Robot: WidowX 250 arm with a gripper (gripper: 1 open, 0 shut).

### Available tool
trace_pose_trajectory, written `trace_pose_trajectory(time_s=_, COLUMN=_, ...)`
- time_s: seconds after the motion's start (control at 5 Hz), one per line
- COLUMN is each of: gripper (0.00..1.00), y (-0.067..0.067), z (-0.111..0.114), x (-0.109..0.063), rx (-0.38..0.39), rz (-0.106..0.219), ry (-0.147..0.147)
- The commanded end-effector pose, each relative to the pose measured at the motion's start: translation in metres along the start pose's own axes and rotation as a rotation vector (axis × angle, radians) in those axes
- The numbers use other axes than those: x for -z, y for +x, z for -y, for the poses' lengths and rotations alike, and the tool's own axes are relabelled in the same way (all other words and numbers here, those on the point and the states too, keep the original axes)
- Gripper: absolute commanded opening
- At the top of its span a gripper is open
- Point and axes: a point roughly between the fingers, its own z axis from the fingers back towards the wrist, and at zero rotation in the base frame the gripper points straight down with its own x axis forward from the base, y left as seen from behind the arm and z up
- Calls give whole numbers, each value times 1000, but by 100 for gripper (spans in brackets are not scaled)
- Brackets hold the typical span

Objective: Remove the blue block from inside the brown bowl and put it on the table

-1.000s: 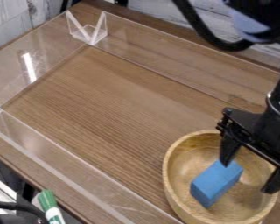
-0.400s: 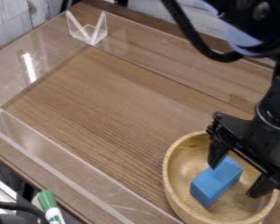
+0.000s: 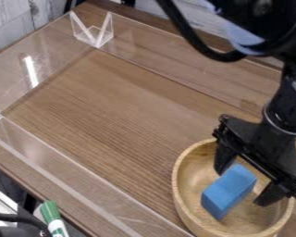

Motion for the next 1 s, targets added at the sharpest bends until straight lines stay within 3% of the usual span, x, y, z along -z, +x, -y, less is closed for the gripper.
trace_pose_trajectory(time_s=0.0, gripper=100, y=6, z=-6, x=-18, rx=-19, rz=69, ry=-31)
trace_pose_trajectory(time_s=0.8, gripper=100, y=11, z=-4, x=-17, rx=-39, rz=90, ry=-59)
